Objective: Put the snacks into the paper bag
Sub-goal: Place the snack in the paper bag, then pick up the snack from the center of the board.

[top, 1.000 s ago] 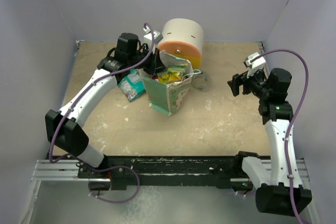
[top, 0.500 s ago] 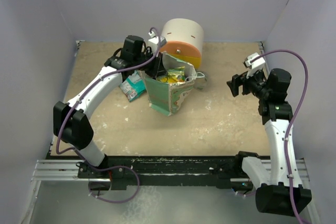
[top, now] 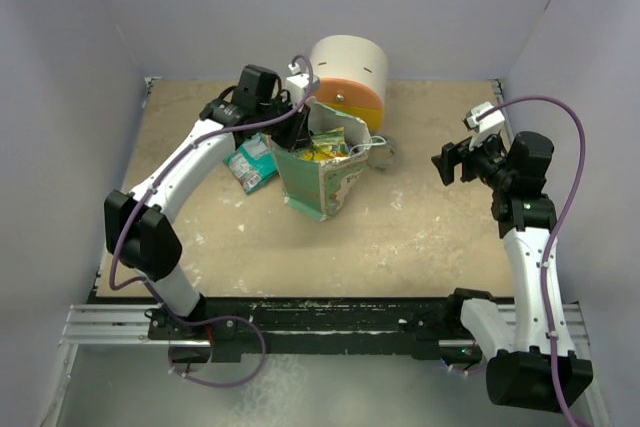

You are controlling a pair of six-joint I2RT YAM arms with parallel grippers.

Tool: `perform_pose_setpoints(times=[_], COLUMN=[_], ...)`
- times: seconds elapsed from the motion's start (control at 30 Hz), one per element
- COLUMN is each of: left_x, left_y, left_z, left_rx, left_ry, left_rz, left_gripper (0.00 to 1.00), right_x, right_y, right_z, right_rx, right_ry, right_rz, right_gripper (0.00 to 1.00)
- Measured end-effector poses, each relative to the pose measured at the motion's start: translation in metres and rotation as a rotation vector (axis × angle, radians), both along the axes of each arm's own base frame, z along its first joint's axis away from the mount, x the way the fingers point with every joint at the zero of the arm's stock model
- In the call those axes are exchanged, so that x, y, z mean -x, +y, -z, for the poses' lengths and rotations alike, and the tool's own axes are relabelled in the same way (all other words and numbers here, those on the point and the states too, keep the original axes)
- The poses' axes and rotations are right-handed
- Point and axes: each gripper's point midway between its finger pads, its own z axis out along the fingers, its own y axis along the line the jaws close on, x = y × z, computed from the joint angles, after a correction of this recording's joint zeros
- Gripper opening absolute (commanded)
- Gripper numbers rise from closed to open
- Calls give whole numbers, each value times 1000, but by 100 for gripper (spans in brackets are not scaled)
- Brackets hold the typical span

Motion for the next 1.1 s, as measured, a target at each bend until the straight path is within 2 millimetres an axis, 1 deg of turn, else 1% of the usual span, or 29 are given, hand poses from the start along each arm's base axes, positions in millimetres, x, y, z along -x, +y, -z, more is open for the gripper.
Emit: perform_pose_setpoints(times=[0.1,0.23,0.4,0.53,0.6,0.67,0.73,0.87,0.97,1.0,1.03,1.1], left_x=[6,11,11,15,18,19,22,37,48,49,49,44], left_y=[3,5,1,1,4,6,10,27,41,50,63,91], left_z=[2,0,-19,-29,-41,-47,-61,-92,-118,-127,-135,-145], left_rx=[-24,-44,-25,-19,-16,-16,-17,-19,-7,1,8,10], left_ry=[16,25,-27,-67,-109,-135,-192,-308,-387,-410,-429,-455], left_rz=[15,43,89,116,127,130,125,103,74,53,22,-56], left_gripper=[26,37,54,61,63,67,71,79,82,83,83,86], right_x=[0,0,0,0,0,0,0,0,0,0,0,0], right_y=[0,0,0,0,0,0,0,1,1,1,1,1], right_z=[0,0,0,0,0,0,0,0,0,1,1,1], right_rx=[-1,-1,-1,-1,-1,-1,-2,-2,-3,-3,-3,-3], right_ry=[1,1,2,1,1,1,1,1,2,3,3,3], right_rz=[0,0,-1,0,0,-1,-2,-4,-6,-6,-6,-6], right_gripper=[83,83,83,83,83,83,83,83,83,83,83,84])
